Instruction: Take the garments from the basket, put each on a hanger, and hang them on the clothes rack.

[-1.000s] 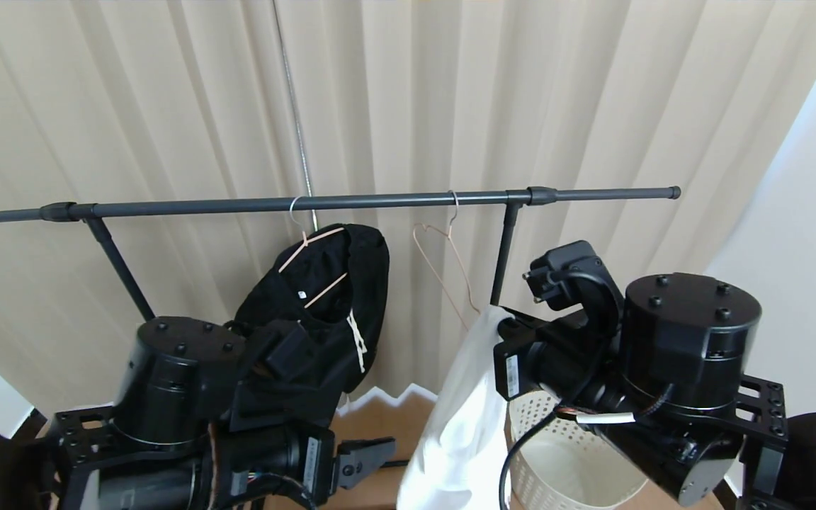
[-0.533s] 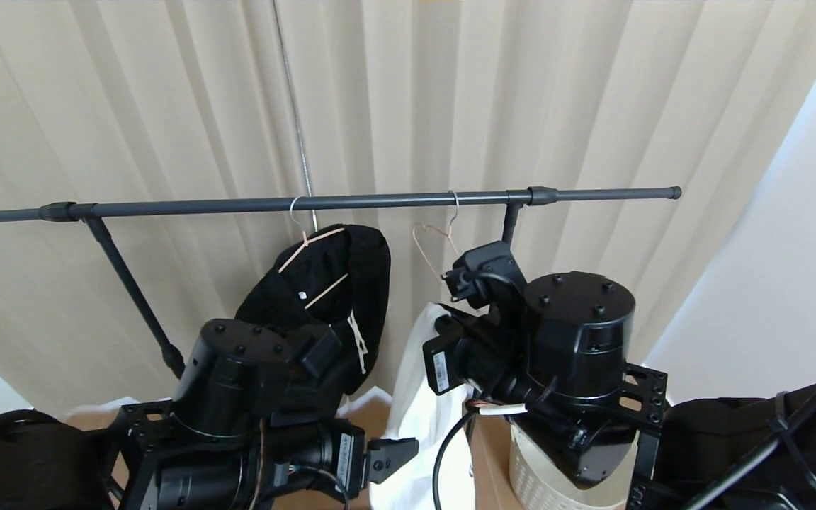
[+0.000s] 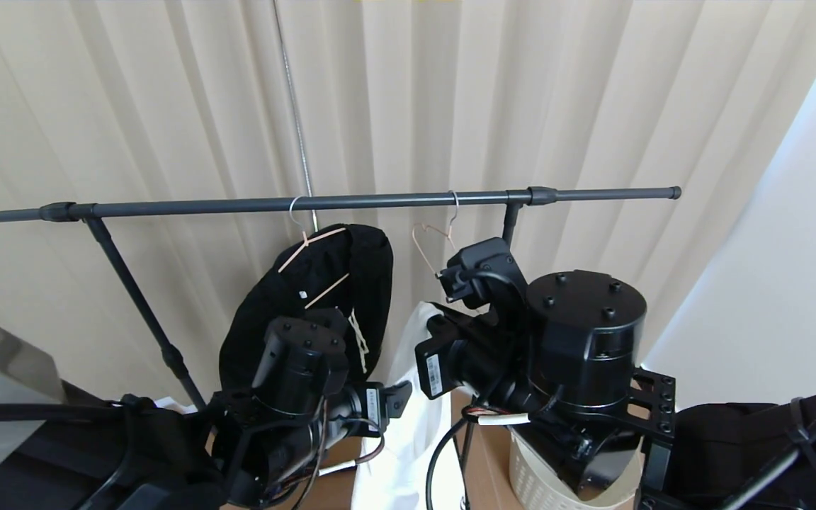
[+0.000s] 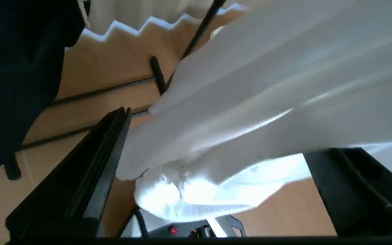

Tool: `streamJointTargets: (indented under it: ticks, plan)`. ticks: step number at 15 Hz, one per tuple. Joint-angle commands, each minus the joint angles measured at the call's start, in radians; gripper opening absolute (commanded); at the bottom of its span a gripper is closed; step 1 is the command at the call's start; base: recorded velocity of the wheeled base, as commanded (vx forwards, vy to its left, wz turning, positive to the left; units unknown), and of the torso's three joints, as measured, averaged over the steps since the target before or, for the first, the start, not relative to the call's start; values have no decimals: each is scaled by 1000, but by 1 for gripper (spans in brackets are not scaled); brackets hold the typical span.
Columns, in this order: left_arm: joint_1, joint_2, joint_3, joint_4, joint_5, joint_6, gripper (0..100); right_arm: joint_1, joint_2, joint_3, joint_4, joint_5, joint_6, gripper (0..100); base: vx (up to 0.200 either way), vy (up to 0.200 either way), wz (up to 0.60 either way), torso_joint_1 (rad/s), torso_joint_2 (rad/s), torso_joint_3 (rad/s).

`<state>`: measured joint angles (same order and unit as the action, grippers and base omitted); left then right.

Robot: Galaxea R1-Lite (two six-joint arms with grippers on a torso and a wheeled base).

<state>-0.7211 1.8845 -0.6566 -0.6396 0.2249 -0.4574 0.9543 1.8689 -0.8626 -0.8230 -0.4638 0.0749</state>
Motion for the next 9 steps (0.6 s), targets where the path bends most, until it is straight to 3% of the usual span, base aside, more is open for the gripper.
streamJointTargets:
  ticks: [1, 4, 9]
  plan:
    - [3, 94, -6, -63, 57, 5, 100, 26, -70, 16, 4, 1, -3, 0, 0, 0, 0, 0, 0, 0]
    - [32, 182, -12, -127, 67, 48, 100, 60, -129, 22, 7, -1, -47, 0, 0, 0, 0, 0, 0, 0]
    - [101, 248, -43, -132, 68, 75, 100, 34, -182, 82, -1, -1, -61, 0, 0, 0, 0, 0, 0, 0]
